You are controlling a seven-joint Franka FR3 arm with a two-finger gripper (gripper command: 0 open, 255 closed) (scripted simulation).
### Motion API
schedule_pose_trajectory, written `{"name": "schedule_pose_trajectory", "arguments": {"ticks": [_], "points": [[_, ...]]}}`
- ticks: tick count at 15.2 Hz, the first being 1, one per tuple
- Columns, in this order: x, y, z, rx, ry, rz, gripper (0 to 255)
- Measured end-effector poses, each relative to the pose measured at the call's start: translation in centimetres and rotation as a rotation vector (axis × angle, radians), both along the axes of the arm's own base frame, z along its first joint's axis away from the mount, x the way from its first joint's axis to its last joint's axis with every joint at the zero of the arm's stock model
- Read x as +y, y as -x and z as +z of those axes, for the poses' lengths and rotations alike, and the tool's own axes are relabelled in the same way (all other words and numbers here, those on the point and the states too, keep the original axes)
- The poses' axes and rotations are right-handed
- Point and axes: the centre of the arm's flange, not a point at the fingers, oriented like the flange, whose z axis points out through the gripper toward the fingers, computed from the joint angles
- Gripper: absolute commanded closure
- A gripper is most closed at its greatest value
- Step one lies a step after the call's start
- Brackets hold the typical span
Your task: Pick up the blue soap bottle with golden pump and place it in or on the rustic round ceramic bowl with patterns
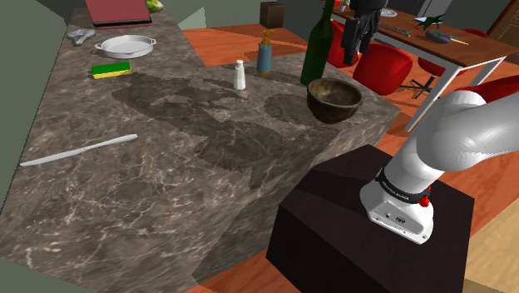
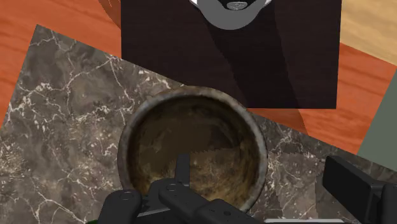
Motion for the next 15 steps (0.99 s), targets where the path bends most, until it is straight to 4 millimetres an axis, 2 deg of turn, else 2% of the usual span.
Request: {"name": "schedule_pose_trajectory", "arguments": {"ticks": [3, 7, 15], "points": [[-0.7, -1.0, -0.8, -0.017, -0.006, 0.000, 0], [-2.4, -4.1, -2.5, -0.076, -0.026, 0.002, 0], [-6.7, -12.2, -5.3, -0.203, -0.065, 0.005, 0]]}}
